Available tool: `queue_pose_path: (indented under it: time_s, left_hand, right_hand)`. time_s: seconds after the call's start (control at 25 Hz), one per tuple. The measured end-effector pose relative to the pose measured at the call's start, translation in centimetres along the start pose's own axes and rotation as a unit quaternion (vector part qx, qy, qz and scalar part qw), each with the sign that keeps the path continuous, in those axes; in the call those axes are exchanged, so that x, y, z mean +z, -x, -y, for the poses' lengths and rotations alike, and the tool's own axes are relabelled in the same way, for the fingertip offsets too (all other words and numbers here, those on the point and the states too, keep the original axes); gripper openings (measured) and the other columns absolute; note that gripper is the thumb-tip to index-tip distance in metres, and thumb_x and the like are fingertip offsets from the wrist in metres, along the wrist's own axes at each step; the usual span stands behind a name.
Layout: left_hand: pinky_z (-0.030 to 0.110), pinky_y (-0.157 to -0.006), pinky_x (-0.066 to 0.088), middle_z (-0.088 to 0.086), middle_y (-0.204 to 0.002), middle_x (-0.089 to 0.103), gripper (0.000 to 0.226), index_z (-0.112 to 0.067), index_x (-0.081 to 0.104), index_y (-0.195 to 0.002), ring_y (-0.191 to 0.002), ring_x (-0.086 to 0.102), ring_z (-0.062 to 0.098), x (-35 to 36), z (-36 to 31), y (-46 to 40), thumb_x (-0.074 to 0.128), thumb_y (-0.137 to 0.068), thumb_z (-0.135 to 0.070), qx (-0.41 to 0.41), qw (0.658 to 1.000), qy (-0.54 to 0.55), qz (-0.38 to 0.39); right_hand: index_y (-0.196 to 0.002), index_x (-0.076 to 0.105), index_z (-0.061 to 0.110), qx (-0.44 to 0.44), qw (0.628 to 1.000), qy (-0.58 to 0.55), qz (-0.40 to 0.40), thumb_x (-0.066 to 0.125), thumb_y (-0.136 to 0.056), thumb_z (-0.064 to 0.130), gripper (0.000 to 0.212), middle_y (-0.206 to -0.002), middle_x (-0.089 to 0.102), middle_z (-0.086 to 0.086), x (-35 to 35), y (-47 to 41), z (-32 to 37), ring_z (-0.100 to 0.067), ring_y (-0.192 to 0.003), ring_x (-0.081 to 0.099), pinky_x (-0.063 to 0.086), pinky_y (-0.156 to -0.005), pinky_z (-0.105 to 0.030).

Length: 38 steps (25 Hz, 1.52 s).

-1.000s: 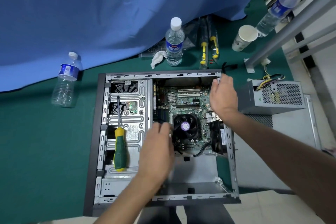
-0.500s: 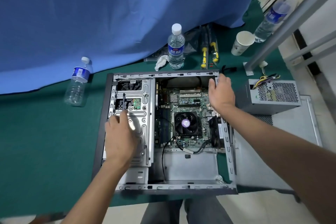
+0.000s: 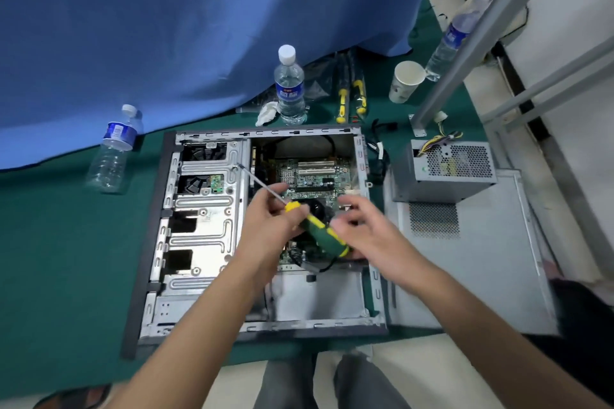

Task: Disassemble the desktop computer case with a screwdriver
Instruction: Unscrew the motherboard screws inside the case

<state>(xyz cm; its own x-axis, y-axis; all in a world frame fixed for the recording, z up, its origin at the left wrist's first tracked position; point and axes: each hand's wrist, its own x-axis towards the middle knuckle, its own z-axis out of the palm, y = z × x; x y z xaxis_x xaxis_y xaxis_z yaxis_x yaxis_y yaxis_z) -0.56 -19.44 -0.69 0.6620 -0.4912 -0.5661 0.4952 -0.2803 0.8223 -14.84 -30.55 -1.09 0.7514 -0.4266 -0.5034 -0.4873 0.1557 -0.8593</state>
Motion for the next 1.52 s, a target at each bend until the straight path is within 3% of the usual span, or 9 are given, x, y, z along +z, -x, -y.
queue_pose_path:
  time_s: [0.16, 0.28, 0.4, 0.56, 0.72, 0.88, 1.04, 1.32, 1.52]
  left_hand:
    - [0.032, -0.080, 0.059, 0.007, -0.089, 0.054, 0.032, -0.011, 0.059, -0.111, -0.086, 0.063, 0.021, 4.6, 3.1, 0.4, 0.072, -0.085, 0.000, 0.012, 0.996, 0.037, 0.079]
    - [0.028, -0.083, 0.052, -0.002, -0.090, 0.059, 0.035, -0.013, 0.060, -0.114, -0.083, 0.058, 0.013, 4.9, 6.2, 0.4, 0.077, -0.084, -0.011, 0.097, 0.968, -0.200, 0.114]
    - [0.031, -0.088, 0.046, -0.001, -0.102, 0.061, 0.027, -0.016, 0.065, -0.113, -0.097, 0.054, 0.014, 3.7, 7.8, -1.2, 0.071, -0.089, -0.028, 0.218, 0.861, -0.448, 0.106]
    - [0.038, -0.087, 0.042, 0.002, -0.100, 0.062, 0.016, -0.012, 0.066, -0.109, -0.100, 0.051, 0.023, 2.6, 9.1, -3.7, 0.058, -0.097, -0.020, 0.320, 0.774, -0.538, 0.098]
    - [0.050, -0.104, 0.035, 0.010, -0.096, 0.060, 0.033, -0.005, 0.070, -0.094, -0.107, 0.050, 0.037, 2.4, 11.1, -6.1, 0.075, -0.079, -0.035, 0.376, 0.598, -0.696, 0.129]
    - [0.056, -0.115, 0.015, 0.003, -0.087, 0.069, 0.043, -0.015, 0.077, -0.084, -0.103, 0.056, 0.031, 2.9, 12.8, -7.7, 0.050, -0.082, -0.049, 0.466, 0.517, -0.700, 0.160]
    - [0.047, -0.115, 0.018, 0.002, -0.072, 0.069, 0.048, -0.016, 0.075, -0.077, -0.085, 0.066, 0.031, 3.2, 13.7, -9.0, 0.040, -0.088, -0.046, 0.493, 0.514, -0.686, 0.152]
    - [0.042, -0.112, 0.020, 0.006, -0.067, 0.068, 0.046, -0.011, 0.073, -0.068, -0.078, 0.068, 0.034, 3.3, 14.3, -9.5, 0.048, -0.085, -0.046, 0.549, 0.521, -0.640, 0.134]
    - [0.041, -0.113, 0.018, 0.008, -0.066, 0.067, 0.047, -0.011, 0.073, -0.068, -0.079, 0.068, 0.036, 3.5, 14.3, -9.2, 0.045, -0.086, -0.045, 0.546, 0.522, -0.644, 0.122]
  right_hand:
    - [-0.105, 0.070, 0.025, -0.015, 0.983, -0.157, -0.094, 0.062, -0.094, 0.013, 0.018, -0.085, 0.061, -0.008, -2.3, 1.6, -3.6, -0.017, -0.062, 0.053, 0.046, -0.056, -0.030]
    - [-0.098, 0.074, 0.017, -0.004, 0.945, -0.279, -0.170, 0.059, -0.093, 0.005, 0.020, -0.087, 0.060, -0.011, -6.5, 2.7, -6.4, -0.014, -0.059, 0.046, 0.040, -0.051, -0.024]
    - [-0.092, 0.073, 0.013, 0.009, 0.921, -0.317, -0.225, 0.056, -0.092, 0.004, 0.019, -0.080, 0.059, -0.009, -10.5, 3.8, -9.6, -0.015, -0.055, 0.045, 0.035, -0.045, -0.022]
    - [-0.089, 0.069, 0.008, 0.032, 0.911, -0.315, -0.263, 0.052, -0.094, 0.006, 0.018, -0.085, 0.054, -0.015, -13.1, 3.9, -13.9, -0.015, -0.053, 0.038, 0.024, -0.045, -0.024]
    - [-0.088, 0.070, 0.006, 0.041, 0.931, -0.232, -0.278, 0.062, -0.095, 0.029, 0.025, -0.068, 0.048, -0.005, -13.8, 2.7, -17.6, -0.011, -0.050, 0.031, 0.023, -0.042, -0.021]
    - [-0.074, 0.070, 0.013, 0.029, 0.928, -0.166, -0.332, 0.067, -0.091, 0.035, 0.028, -0.051, 0.041, 0.004, -13.8, -0.1, -19.3, -0.007, -0.040, 0.029, 0.025, -0.037, -0.018]
    - [-0.048, 0.062, 0.025, -0.008, 0.924, -0.126, -0.361, 0.068, -0.091, 0.029, 0.043, -0.044, 0.039, 0.011, -14.0, -3.1, -20.4, -0.004, -0.038, 0.033, 0.028, -0.037, -0.016]
    - [-0.060, 0.070, 0.019, -0.054, 0.920, -0.065, -0.383, 0.067, -0.087, 0.036, 0.032, -0.046, 0.049, 0.013, -14.1, -4.9, -22.4, -0.003, -0.044, 0.041, 0.034, -0.046, -0.018]
    - [-0.056, 0.067, 0.020, -0.063, 0.920, -0.052, -0.384, 0.065, -0.082, 0.041, 0.033, -0.054, 0.051, 0.000, -14.4, -5.1, -23.1, -0.010, -0.048, 0.040, 0.033, -0.050, -0.024]
